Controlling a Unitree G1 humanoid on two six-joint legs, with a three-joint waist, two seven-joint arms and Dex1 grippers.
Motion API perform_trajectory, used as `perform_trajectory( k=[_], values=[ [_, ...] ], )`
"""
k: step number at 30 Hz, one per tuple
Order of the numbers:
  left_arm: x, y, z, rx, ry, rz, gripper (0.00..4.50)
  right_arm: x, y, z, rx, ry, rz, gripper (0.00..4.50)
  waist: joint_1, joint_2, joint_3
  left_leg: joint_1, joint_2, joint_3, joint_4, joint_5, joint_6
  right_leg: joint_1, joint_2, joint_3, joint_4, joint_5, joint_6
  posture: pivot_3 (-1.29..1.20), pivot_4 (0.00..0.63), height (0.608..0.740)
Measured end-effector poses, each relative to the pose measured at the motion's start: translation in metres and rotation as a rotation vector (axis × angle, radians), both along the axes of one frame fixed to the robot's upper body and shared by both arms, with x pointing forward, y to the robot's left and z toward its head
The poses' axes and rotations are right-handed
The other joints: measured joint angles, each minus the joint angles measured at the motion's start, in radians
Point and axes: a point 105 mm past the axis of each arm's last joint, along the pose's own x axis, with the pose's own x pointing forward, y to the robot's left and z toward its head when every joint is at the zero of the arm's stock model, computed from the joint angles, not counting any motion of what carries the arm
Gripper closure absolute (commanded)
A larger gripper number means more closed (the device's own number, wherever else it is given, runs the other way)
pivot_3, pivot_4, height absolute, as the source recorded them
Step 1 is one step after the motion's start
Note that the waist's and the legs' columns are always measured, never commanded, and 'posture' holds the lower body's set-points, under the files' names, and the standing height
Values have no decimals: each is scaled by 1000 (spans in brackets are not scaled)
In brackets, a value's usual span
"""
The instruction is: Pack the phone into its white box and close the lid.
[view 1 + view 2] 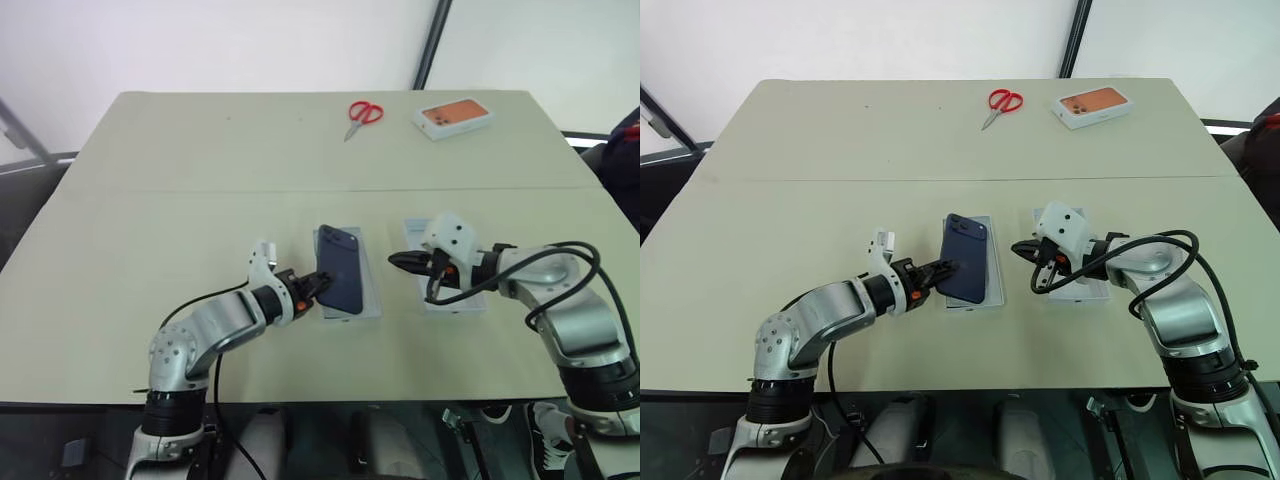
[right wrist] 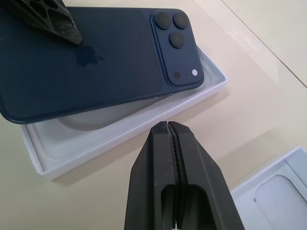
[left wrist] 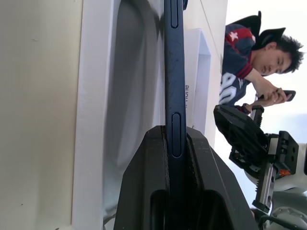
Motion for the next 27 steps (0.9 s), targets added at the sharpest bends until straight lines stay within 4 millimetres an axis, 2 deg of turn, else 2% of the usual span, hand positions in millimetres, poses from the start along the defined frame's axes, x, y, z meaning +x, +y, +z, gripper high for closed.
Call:
perform_trajectory(
  k=[6,8,9,15,16,24,27],
  values=[
    [4,-4,1,-19,-1,-8,4475,0,2,-3,-6,4,3,4500,0,0,0,0,0,0,0,0,0,0,0,0,0,0,0,0,150,740],
    [4,-5,0,-20,0,-14,3536,0,2,-3,-7,4,3,4500,0,0,0,0,0,0,0,0,0,0,0,0,0,0,0,0,150,740],
    [5,-5,0,-24,-2,-15,3262,0,2,-3,-7,4,1,4500,0,0,0,0,0,0,0,0,0,0,0,0,0,0,0,0,150,740],
    [5,-4,3,-20,-18,-23,261,1,1,-3,-11,0,-6,4500,-1,0,0,0,0,0,0,0,0,0,0,0,0,0,0,0,150,740],
    [4,-5,7,-28,-32,-30,33,1,1,-3,-11,-1,-6,4500,-1,0,0,0,0,0,0,0,0,0,0,0,0,0,0,0,150,740],
    [-8,13,9,47,-81,-50,33,1,3,-3,-15,-6,-1,4500,-3,0,0,0,1,0,0,0,0,0,1,0,0,0,0,0,150,740],
    [-16,29,6,143,-122,-85,33,2,4,-1,-16,-12,3,4500,-4,0,0,1,1,0,-1,-1,1,0,1,0,0,0,0,0,150,740]
  ],
)
